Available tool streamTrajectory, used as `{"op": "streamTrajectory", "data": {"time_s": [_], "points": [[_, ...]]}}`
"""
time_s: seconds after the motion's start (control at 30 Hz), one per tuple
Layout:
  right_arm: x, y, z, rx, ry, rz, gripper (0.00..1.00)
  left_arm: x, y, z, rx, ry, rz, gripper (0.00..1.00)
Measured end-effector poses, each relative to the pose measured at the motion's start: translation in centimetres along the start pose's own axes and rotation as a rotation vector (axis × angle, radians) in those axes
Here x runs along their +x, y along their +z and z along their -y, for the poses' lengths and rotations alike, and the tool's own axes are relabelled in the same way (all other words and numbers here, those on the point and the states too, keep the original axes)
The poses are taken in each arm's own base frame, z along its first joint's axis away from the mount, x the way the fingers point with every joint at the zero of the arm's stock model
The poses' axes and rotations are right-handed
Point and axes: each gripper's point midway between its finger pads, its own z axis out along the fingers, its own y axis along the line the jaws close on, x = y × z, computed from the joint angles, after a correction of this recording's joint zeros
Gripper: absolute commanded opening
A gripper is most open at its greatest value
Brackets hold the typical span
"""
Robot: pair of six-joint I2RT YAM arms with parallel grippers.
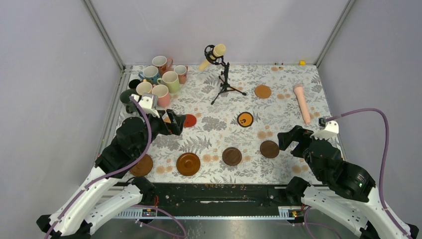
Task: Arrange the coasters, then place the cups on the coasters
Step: Move the coaster to the center of the board.
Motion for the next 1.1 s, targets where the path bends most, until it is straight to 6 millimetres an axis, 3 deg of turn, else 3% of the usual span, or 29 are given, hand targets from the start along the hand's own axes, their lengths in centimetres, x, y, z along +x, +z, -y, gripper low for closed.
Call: {"op": "streamTrajectory", "data": {"time_s": [0.37, 0.67, 0.87, 1.1], "points": [[0.0, 0.1, 0.1, 0.012, 0.031, 0.008, 0.99, 0.0, 0.1, -0.3, -0.021, 0.001, 0.002, 0.99], [1.7, 1.2, 0.6, 0.053, 0.014, -0.026, 0.93, -0.4, -0.1, -1.0, -0.058, -0.002, 0.024, 0.99], [4.3, 3.0, 0.2, 0.096, -0.021, -0.104, 0.87, -0.6, -0.2, -1.3, -0.073, -0.004, 0.034, 0.99], [10.6, 6.1, -1.5, 0.047, -0.111, -0.282, 0.76, -0.9, -0.4, -1.4, -0.077, -0.015, 0.045, 0.99]]}}
